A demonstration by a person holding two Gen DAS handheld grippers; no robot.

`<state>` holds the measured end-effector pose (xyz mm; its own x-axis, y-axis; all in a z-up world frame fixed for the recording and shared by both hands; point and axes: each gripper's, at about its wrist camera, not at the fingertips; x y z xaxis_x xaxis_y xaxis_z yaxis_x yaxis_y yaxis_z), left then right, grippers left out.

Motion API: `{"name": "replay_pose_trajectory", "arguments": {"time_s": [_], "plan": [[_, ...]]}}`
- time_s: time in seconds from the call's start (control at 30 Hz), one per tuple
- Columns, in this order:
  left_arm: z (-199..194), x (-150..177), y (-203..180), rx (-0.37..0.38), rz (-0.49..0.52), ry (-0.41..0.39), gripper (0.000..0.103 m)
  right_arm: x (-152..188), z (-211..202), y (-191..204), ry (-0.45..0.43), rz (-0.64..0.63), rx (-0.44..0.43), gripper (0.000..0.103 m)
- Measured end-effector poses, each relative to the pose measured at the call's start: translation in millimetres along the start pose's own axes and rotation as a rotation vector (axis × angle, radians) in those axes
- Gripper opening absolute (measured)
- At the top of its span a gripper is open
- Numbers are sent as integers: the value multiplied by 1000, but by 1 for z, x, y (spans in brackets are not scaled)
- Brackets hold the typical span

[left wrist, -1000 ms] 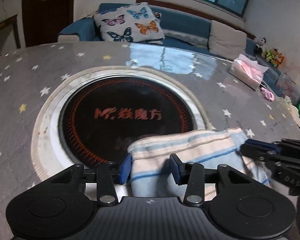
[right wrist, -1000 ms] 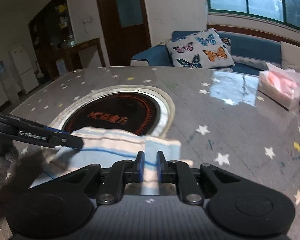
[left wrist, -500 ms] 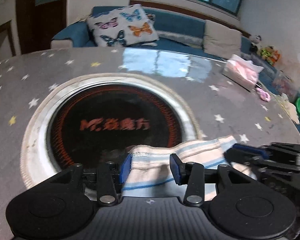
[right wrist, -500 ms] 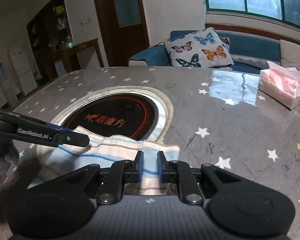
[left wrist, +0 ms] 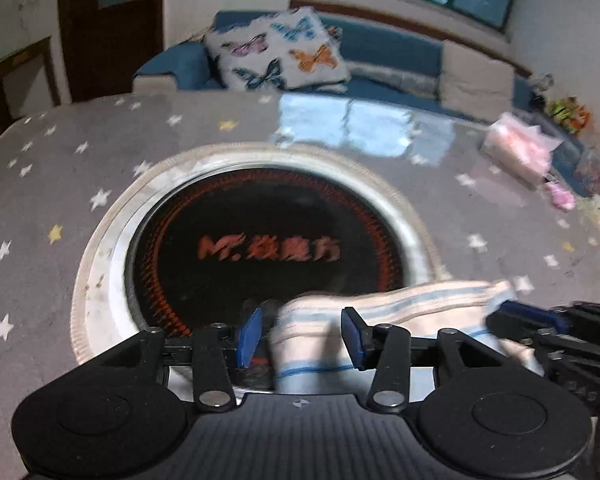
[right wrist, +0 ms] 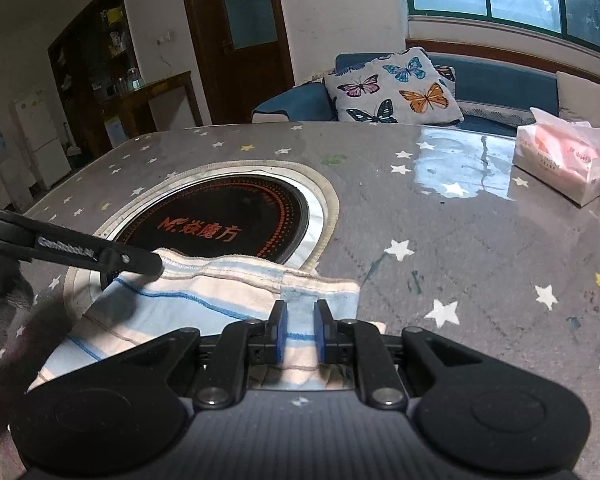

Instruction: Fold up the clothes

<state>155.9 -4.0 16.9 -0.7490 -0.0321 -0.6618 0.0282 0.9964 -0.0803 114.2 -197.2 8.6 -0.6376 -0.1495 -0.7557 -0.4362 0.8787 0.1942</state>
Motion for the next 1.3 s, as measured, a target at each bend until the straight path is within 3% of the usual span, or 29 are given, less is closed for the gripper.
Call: {"name": "replay_pose_trajectory", "arguments": {"time_s": [0.13,0.27,0.43,0.7,0.9,0.93,1.07,1.23,1.3], "plan": [[-6,-3,-18,91,23,-19,48,-1,-9,2,-15,-13,-6,17],[13,-3,-31,146,28,22,48,4,-11,2,-10,-20,-4,20],[32,0,-40,138,41,44,48,10,-17,4,-11,-28,-3,20],[24,2,-38,142,46,35,49,15,-25,3,-7,-18,-31,20],[4,14,-34,158,71,9,65,27,-52,13,5,-50,-64,21],[1,17,-34,160,77,4,71,30,-57,16,3,-63,-72,22],[-12,28,-31,166,101,-14,80,41,-74,26,1,-91,-95,35],[-29,41,-25,170,118,-46,100,57,-87,34,-4,-90,-118,35],[-36,44,-20,168,115,-67,103,63,-93,36,-14,-92,-117,35]]}}
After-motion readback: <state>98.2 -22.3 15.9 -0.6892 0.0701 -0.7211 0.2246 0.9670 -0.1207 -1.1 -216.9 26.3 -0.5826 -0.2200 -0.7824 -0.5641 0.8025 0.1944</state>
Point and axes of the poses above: each gripper's, at about its wrist camera, not at the fingertips, and z roughly the way its jaws point, y to its left, x to its underside, and after that the axes turned 3 degrees about -x, right-handed
